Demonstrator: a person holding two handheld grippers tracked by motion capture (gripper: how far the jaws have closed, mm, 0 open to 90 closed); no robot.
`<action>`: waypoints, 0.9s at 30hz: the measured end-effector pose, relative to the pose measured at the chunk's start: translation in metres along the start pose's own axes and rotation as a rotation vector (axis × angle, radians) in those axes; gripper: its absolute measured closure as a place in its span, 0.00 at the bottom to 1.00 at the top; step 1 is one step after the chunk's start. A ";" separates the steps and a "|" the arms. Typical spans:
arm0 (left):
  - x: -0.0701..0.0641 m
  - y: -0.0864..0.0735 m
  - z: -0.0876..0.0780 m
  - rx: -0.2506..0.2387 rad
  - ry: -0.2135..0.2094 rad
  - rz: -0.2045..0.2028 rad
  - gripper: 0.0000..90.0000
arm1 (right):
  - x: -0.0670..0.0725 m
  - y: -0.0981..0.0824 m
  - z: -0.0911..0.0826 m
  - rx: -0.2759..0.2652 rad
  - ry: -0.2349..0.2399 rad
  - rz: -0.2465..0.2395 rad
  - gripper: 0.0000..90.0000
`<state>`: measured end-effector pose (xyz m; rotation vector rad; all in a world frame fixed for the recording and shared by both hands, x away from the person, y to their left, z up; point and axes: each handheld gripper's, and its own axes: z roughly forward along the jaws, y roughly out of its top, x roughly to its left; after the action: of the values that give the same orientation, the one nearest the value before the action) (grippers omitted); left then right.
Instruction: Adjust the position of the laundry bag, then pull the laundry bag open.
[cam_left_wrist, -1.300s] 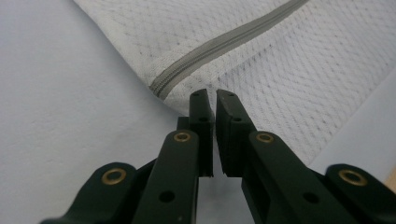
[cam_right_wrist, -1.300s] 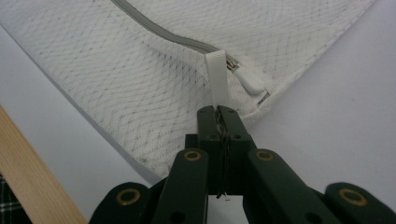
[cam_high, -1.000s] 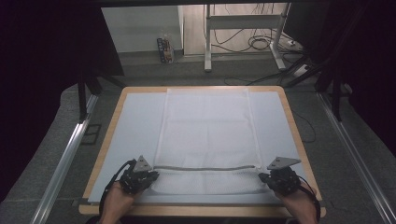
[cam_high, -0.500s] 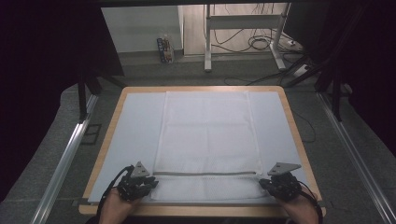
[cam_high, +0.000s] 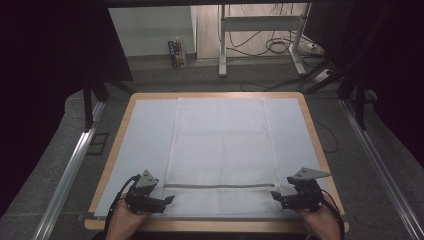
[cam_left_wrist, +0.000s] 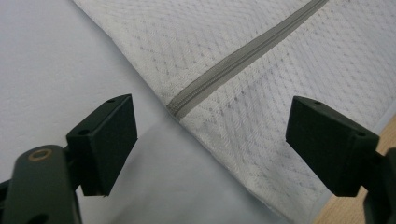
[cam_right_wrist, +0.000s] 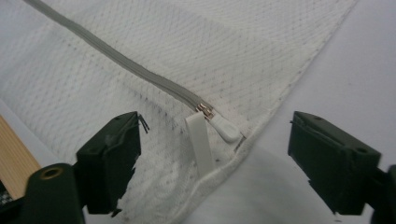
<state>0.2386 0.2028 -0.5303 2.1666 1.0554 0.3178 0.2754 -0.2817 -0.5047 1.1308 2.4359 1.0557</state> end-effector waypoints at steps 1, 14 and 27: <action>0.000 0.000 0.000 0.004 -0.007 0.005 0.16 | 0.000 0.000 0.001 0.004 0.003 0.008 0.14; -0.001 0.000 0.002 0.022 -0.003 0.026 0.14 | 0.005 0.001 0.005 0.041 -0.036 -0.024 0.00; -0.002 0.001 0.006 0.048 -0.004 0.035 0.14 | 0.011 -0.002 0.014 0.121 -0.094 -0.025 0.01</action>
<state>0.2405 0.1980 -0.5341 2.2297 1.0340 0.3063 0.2742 -0.2675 -0.5149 1.1558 2.4611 0.8375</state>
